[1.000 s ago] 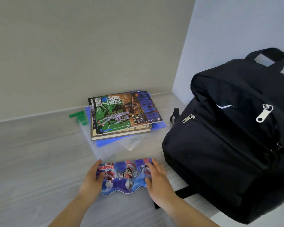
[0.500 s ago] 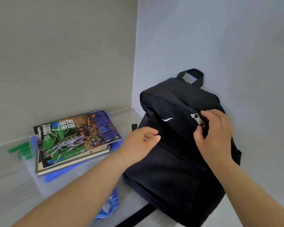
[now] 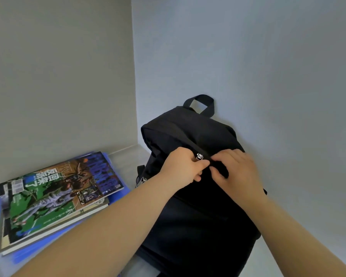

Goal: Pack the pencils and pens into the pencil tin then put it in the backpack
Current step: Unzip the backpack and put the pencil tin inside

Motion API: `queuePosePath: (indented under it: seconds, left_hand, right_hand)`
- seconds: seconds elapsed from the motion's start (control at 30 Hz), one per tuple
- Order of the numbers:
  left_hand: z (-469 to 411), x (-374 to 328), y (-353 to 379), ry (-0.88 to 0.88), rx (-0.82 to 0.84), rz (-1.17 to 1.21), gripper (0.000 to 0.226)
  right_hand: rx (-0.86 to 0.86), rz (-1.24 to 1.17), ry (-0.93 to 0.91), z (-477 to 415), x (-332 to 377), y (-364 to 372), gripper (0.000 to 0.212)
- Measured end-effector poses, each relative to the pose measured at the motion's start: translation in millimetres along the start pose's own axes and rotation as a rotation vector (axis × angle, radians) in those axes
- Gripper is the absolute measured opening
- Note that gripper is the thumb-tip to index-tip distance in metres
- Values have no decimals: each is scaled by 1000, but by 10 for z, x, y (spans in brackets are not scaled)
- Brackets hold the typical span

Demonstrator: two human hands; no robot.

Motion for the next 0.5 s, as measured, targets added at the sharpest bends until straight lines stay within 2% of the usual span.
queuePosePath:
  seconds: [0.17,0.27,0.37,0.5]
  left_hand:
    - [130,-251,-55,267,-100,-559,34]
    - [86,-399,-96,424,-129,-763,32]
    - [-17,-470,-168,382,-53,-773,40]
    - [-157,-527,-357,286,-9,-552,44]
  right_hand:
    - [-154,93,6,-62,-51,-133,29]
    - [-217,144,10,-115,-104,-207,27]
    - [-255,160,16,-154,-162,-268,26]
    - [-269,150,34,-224,-247,-270,26]
Point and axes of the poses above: each hand's wrist, its own z-axis away from the middle knuckle, its own y-axis out of the palm, x = y × z, the point moved 6 cm from there along -z, towards the middle knuckle, and after that the axes turned 13 degrees about z, right-handed, at the moved point
